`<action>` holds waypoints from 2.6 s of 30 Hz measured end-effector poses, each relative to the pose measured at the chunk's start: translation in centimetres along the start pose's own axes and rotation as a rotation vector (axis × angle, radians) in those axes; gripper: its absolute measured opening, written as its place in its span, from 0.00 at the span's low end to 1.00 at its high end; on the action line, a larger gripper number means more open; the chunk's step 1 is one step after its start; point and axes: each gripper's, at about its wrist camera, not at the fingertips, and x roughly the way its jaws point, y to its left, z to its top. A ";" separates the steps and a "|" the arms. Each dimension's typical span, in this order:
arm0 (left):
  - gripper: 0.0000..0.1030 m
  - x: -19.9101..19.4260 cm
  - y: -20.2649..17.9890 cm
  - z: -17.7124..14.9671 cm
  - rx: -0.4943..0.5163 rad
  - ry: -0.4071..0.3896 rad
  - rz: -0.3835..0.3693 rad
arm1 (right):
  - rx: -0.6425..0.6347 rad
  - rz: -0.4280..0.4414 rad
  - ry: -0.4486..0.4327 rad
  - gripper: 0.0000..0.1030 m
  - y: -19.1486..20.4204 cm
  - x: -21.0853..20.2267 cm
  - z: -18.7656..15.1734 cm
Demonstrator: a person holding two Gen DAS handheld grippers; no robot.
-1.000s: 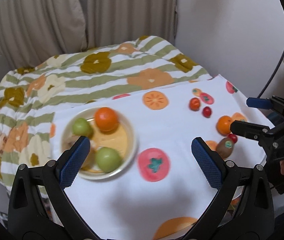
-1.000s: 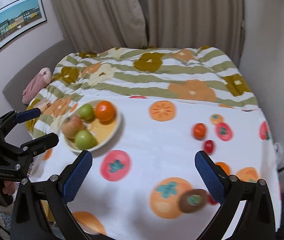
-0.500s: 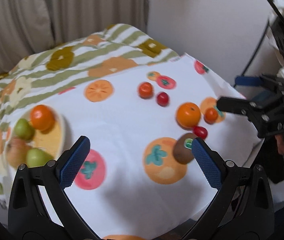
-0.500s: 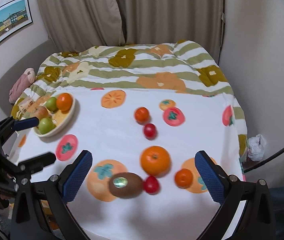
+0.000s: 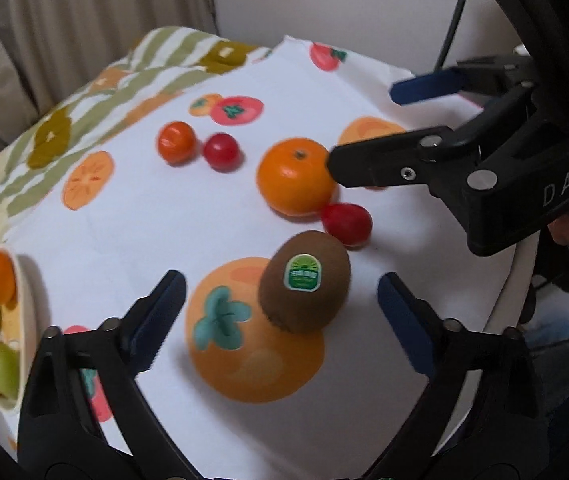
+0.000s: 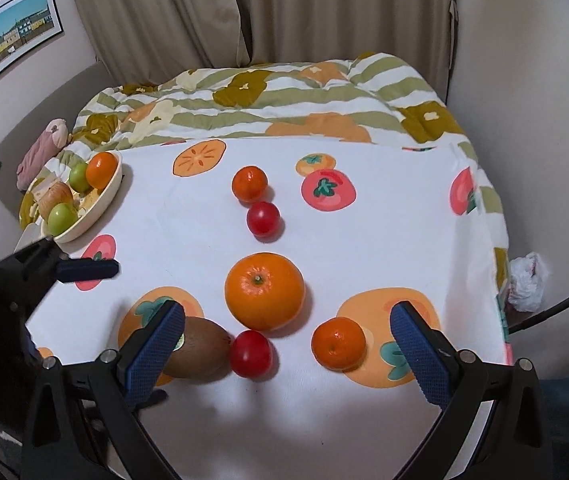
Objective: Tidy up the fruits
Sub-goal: 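Move the left gripper to the kiwi while the right gripper approaches the large orange, then close the left gripper on the kiwi while the right gripper grasps the large orange, then carry the kiwi and the orange over the duck bowl with both grippers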
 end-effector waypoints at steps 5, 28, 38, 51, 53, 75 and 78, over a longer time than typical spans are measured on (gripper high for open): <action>0.86 1.4 -0.6 -0.1 0.018 0.025 -0.014 | -0.032 0.014 0.008 1.00 -0.2 1.0 0.0; 0.55 2.8 -0.2 -0.9 -0.010 0.040 -0.020 | -0.072 0.104 0.074 0.79 0.2 4.8 0.2; 0.55 2.6 1.1 -1.4 -0.060 0.050 0.004 | -0.111 0.107 0.105 0.63 1.0 6.4 0.5; 0.54 1.2 3.7 -1.7 -0.136 0.028 0.037 | -0.145 0.086 0.108 0.54 1.8 6.5 1.1; 0.54 0.6 4.3 -1.7 -0.154 0.020 0.040 | -0.140 0.093 0.103 0.54 2.1 6.3 1.4; 0.54 -11.2 17.5 -5.5 -0.369 -0.095 0.201 | -0.178 0.202 0.040 0.54 13.3 4.7 8.1; 0.54 -12.1 19.8 -6.5 -0.388 -0.094 0.215 | -0.180 0.218 0.040 0.54 15.7 5.3 9.1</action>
